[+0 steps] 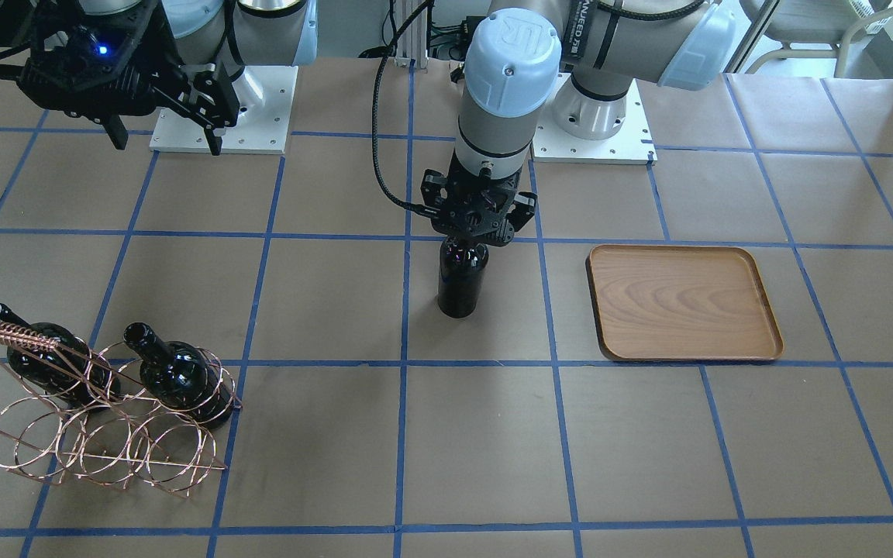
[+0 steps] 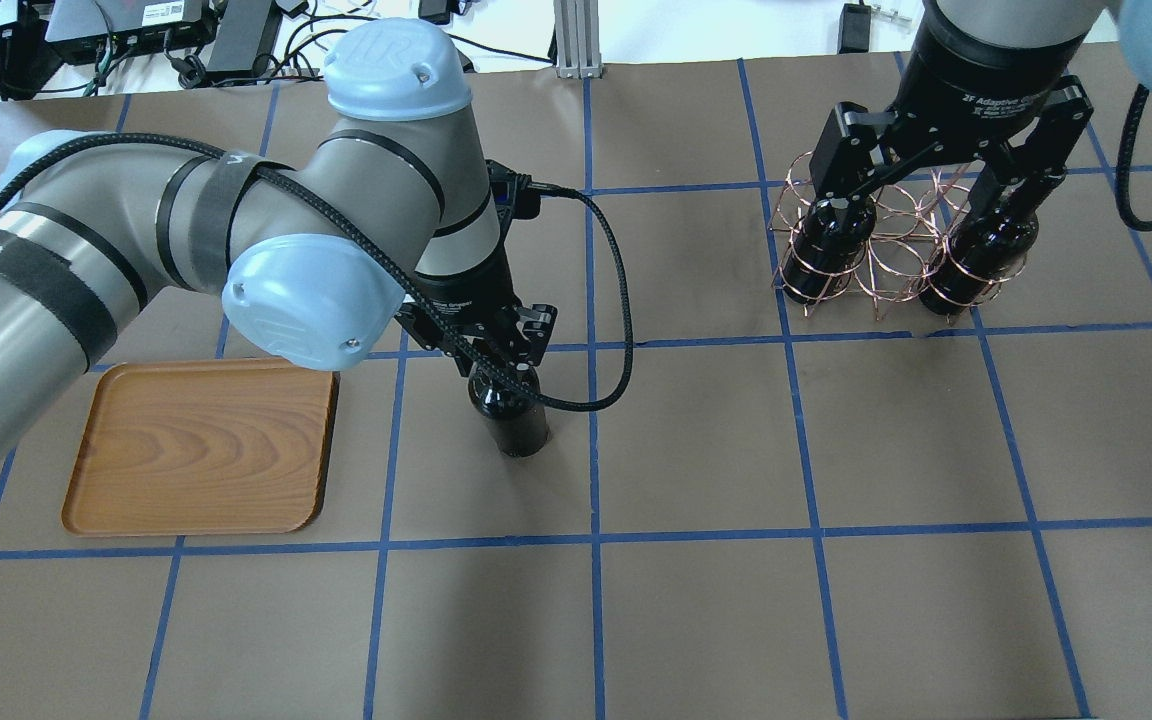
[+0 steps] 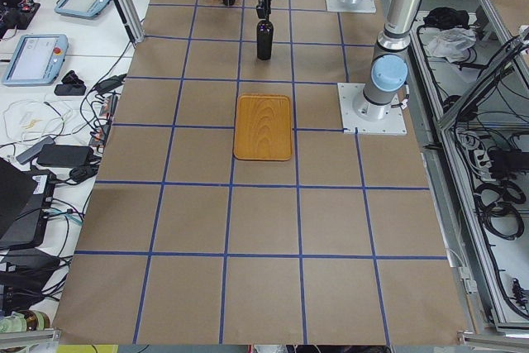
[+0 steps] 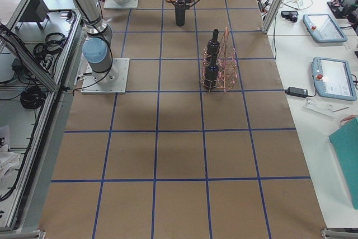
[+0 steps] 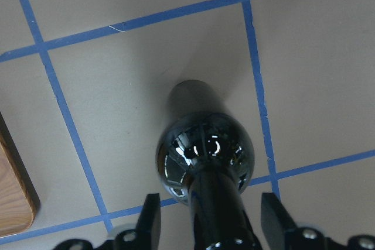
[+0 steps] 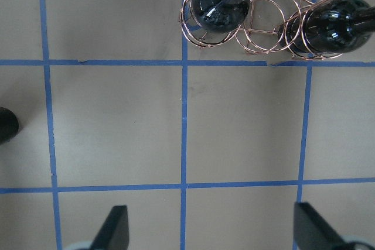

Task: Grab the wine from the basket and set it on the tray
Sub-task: 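Lower the left gripper onto the bottle neck and close it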

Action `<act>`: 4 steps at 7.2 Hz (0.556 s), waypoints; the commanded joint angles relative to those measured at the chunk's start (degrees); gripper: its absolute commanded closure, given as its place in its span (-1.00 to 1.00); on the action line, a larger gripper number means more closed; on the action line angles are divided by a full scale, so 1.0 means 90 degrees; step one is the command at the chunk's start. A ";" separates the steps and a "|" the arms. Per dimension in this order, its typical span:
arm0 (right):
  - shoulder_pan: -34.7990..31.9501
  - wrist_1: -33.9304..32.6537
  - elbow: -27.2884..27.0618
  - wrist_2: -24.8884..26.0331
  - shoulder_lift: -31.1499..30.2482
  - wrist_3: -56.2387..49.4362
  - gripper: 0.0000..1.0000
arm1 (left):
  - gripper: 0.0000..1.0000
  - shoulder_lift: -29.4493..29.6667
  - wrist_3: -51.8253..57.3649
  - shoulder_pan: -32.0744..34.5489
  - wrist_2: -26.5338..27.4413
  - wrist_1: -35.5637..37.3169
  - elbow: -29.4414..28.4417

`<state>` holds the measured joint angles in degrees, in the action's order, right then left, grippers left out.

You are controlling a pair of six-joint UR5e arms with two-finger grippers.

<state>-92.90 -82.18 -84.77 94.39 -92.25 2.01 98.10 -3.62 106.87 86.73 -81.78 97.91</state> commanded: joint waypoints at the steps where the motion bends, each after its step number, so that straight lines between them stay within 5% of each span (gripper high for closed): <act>1: 0.0000 0.0000 -0.0005 0.0000 -0.0004 0.0001 -1.00 | 1.00 -0.0002 0.0002 0.0000 -0.0008 -0.0034 -0.0029; 4: 0.0000 -0.0010 -0.0024 -0.0010 -0.0024 0.0001 -1.00 | 1.00 -0.0216 0.0012 -0.0136 0.0177 -0.0219 -0.0311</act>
<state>-92.93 -82.23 -84.90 94.32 -92.43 2.02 97.06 -3.64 106.45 87.49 -82.79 96.61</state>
